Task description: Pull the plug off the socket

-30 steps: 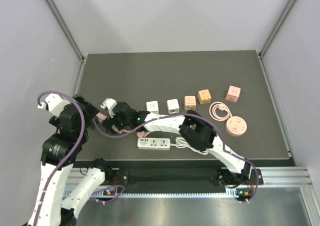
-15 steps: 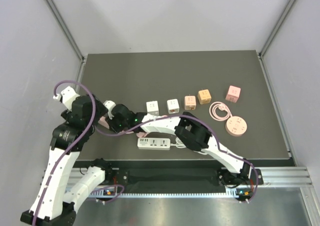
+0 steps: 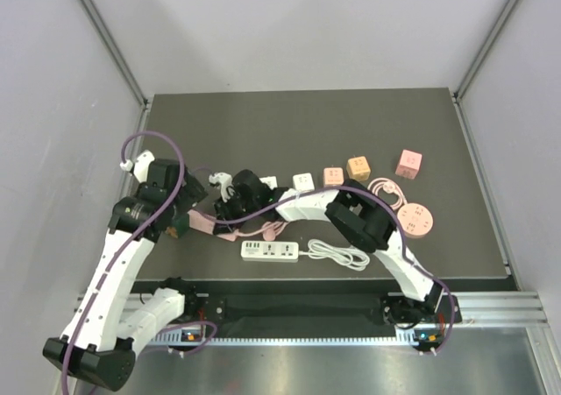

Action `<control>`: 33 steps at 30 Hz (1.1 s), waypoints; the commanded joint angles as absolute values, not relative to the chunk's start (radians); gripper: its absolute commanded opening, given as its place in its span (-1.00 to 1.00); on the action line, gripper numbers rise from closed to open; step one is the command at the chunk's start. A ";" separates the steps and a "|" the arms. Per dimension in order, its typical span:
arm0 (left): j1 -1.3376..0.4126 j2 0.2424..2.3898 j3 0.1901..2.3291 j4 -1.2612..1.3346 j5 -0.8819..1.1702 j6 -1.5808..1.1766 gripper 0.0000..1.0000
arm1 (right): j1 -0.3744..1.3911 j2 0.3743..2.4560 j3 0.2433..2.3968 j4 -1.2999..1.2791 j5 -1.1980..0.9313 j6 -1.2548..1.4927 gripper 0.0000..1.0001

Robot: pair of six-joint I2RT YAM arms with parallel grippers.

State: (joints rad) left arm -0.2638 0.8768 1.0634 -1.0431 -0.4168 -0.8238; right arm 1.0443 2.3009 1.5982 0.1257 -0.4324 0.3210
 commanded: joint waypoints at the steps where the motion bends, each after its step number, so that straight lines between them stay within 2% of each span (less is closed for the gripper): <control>1: -0.244 0.870 1.037 -1.054 -0.370 -0.880 0.96 | 1.000 2.224 1.585 0.353 -0.675 0.449 -1.00; 12: -0.233 0.807 1.112 -1.216 -0.549 -1.042 0.91 | 0.907 2.187 1.390 0.886 -0.787 0.859 -1.00; 14: -0.233 0.781 1.118 -1.169 -0.537 -0.958 0.87 | 0.905 2.187 1.407 0.830 -0.772 0.792 -1.00; 18: -0.233 0.738 1.091 -0.921 -0.352 -0.838 0.88 | 0.956 2.186 1.529 0.415 -0.652 0.517 -1.00; 24: -0.233 0.805 1.117 -0.799 -0.167 -0.805 0.89 | 1.022 2.227 1.629 0.235 -0.532 0.387 -1.00; 30: -0.233 0.766 1.152 -0.759 -0.120 -0.735 0.95 | 1.029 2.244 1.660 0.170 -0.485 0.354 -1.00; 33: -0.233 0.729 1.176 -0.773 -0.167 -0.723 0.96 | 1.029 2.247 1.657 0.181 -0.492 0.362 -1.00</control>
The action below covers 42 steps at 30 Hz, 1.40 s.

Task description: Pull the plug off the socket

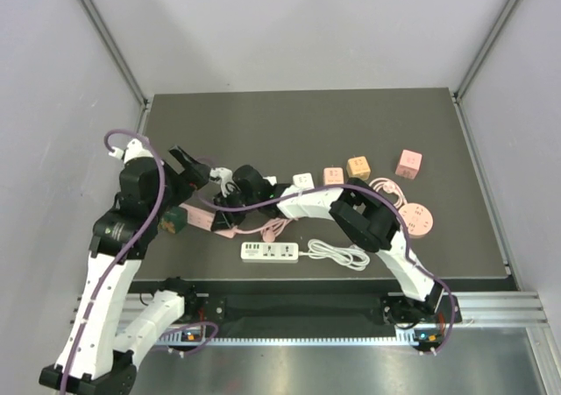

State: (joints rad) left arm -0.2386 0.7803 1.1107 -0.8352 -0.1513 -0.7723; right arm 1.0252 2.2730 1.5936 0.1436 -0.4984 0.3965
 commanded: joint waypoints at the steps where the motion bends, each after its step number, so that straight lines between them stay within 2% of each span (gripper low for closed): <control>1: -0.233 0.723 1.202 -0.794 -0.201 -0.726 0.96 | 1.026 2.247 1.657 0.189 -0.497 0.364 -1.00; 6: -0.233 0.664 1.261 -0.987 -0.527 -0.798 0.96 | 1.008 2.238 1.608 0.276 -0.561 0.422 -1.00; 9: -0.235 0.627 1.259 -1.075 -0.630 -0.847 0.96 | 0.993 2.214 1.568 0.324 -0.586 0.439 -1.00; 13: -0.235 0.650 1.256 -1.178 -0.669 -0.932 0.96 | 0.970 2.172 1.490 0.469 -0.672 0.527 -1.00; 22: -0.235 0.756 1.171 -1.129 -0.496 -0.953 0.96 | 0.957 2.134 1.394 0.702 -0.755 0.601 -1.00; 42: -0.235 0.693 1.012 -1.138 -0.472 -1.051 0.96 | 0.948 2.065 1.298 0.899 -0.775 0.709 -1.00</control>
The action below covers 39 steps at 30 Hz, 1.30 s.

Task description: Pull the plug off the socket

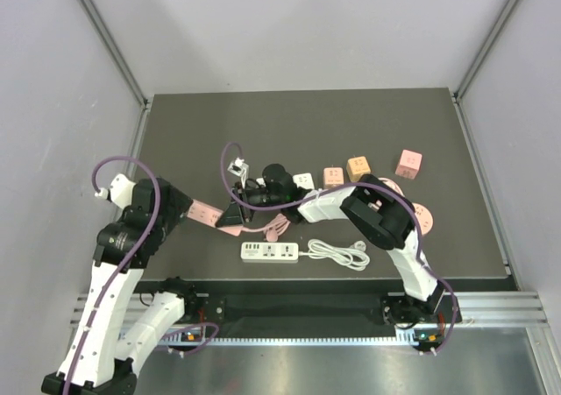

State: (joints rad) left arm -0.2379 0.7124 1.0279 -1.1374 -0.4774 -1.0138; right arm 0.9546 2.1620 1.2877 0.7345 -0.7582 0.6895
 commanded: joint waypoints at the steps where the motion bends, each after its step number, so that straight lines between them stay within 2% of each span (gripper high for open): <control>1: -0.235 0.689 1.009 -1.141 -0.476 -1.057 0.96 | 0.950 2.065 1.296 0.900 -0.775 0.709 -1.00; 19: -0.235 0.663 0.908 -1.014 -0.500 -1.097 0.91 | 0.954 2.080 1.299 1.009 -0.839 0.788 -1.00; 24: -0.235 0.660 0.899 -1.002 -0.505 -1.092 0.79 | 0.960 2.086 1.305 1.035 -0.865 0.802 -1.00; 26: -0.235 0.654 0.899 -0.993 -0.506 -1.078 0.66 | 0.966 2.088 1.313 1.034 -0.871 0.804 -1.00; 27: -0.235 0.641 0.899 -0.988 -0.505 -1.071 0.30 | 0.968 2.094 1.316 1.031 -0.876 0.804 -1.00; 28: -0.233 0.635 0.899 -0.971 -0.491 -1.059 0.06 | 0.971 2.097 1.324 1.026 -0.876 0.802 -1.00; 29: -0.235 0.626 0.899 -0.962 -0.485 -1.036 -0.52 | 0.973 2.098 1.330 1.008 -0.877 0.793 -1.00; 31: -0.235 0.620 0.903 -0.960 -0.477 -1.023 -0.98 | 0.976 2.105 1.348 0.979 -0.877 0.779 -0.97; 33: -0.235 0.629 0.908 -0.977 -0.474 -1.012 -1.00 | 0.980 2.109 1.364 0.913 -0.870 0.743 -0.78; 34: -0.235 0.632 0.911 -0.982 -0.471 -1.006 -1.00 | 0.983 2.112 1.385 0.882 -0.867 0.726 -0.59; 36: -0.235 0.638 0.913 -0.995 -0.465 -0.993 -1.00 | 0.991 2.121 1.422 0.739 -0.847 0.649 -0.47; 37: -0.235 0.638 0.911 -0.999 -0.462 -0.989 -1.00 | 0.994 2.128 1.469 0.689 -0.844 0.620 -0.31; 39: -0.235 0.634 0.907 -0.996 -0.451 -0.976 -1.00 | 1.006 2.150 1.521 0.569 -0.832 0.555 -0.11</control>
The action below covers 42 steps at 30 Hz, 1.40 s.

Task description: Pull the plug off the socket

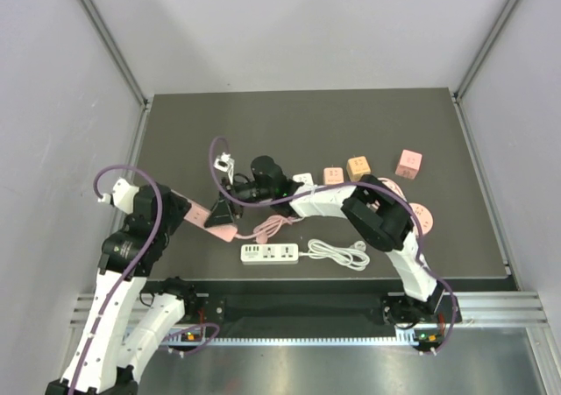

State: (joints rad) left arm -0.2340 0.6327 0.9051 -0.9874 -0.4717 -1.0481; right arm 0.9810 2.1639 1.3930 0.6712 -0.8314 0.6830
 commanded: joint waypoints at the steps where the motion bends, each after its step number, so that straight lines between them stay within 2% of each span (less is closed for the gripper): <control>1: -0.235 0.632 0.902 -0.994 -0.448 -0.973 -1.00 | 1.011 2.161 1.567 0.549 -0.830 0.548 0.09; 4: -0.233 0.626 0.896 -0.997 -0.437 -0.973 -1.00 | 1.025 2.215 1.664 0.496 -0.845 0.535 0.31; 12: -0.235 0.604 0.896 -1.005 -0.431 -0.976 -1.00 | 1.057 2.296 1.753 0.463 -0.850 0.534 0.32; 15: -0.235 0.601 0.897 -1.005 -0.430 -0.976 -1.00 | 1.062 2.313 1.770 0.465 -0.844 0.543 0.18; 19: -0.235 0.598 0.900 -1.005 -0.426 -0.971 -1.00 | 1.062 2.329 1.766 0.495 -0.821 0.580 -0.31; 24: -0.235 0.591 0.896 -1.005 -0.423 -0.971 -1.00 | 1.062 2.355 1.769 0.551 -0.799 0.653 -0.60; 26: -0.235 0.584 0.896 -1.006 -0.431 -0.971 -1.00 | 1.060 2.368 1.770 0.569 -0.789 0.689 -0.94; 27: -0.235 0.583 0.899 -1.005 -0.433 -0.971 -1.00 | 1.060 2.373 1.770 0.571 -0.785 0.699 -1.00; 42: -0.235 0.512 0.903 -0.959 -0.399 -0.907 -1.00 | 1.049 2.620 2.012 0.390 -0.732 0.899 -1.00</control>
